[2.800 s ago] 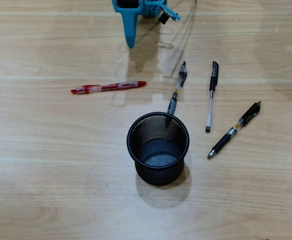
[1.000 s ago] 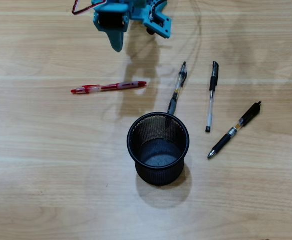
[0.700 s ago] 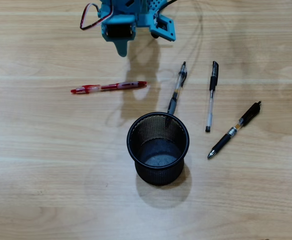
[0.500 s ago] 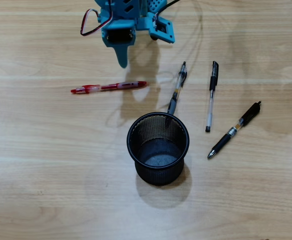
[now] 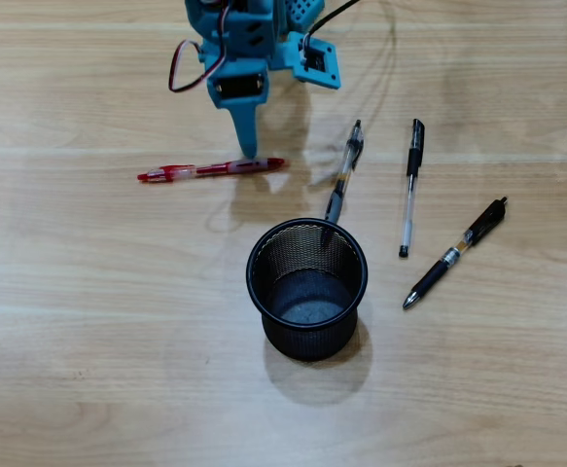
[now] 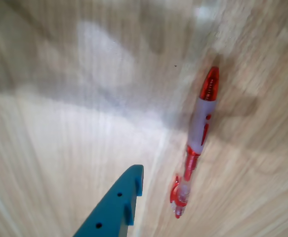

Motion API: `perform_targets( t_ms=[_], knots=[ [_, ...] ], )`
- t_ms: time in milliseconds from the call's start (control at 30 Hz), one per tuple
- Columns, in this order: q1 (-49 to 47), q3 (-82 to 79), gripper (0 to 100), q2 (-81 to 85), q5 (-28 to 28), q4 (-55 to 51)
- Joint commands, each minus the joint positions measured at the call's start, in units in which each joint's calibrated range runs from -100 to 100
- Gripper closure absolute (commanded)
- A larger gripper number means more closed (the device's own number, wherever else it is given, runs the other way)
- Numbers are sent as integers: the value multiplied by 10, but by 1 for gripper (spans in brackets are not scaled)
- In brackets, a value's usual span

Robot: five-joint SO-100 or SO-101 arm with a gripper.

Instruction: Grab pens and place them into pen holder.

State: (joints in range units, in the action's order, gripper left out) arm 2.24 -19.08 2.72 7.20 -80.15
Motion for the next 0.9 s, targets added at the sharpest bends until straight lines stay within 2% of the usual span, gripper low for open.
perform_targets(
  t_ms=[0,367,633,867],
  knots=[
    [5,1,68,-34,6,51],
    [62,5,68,-101,8,97],
    [87,3,68,-121,46,100],
    [80,-31,68,-137,50,181]
  ],
)
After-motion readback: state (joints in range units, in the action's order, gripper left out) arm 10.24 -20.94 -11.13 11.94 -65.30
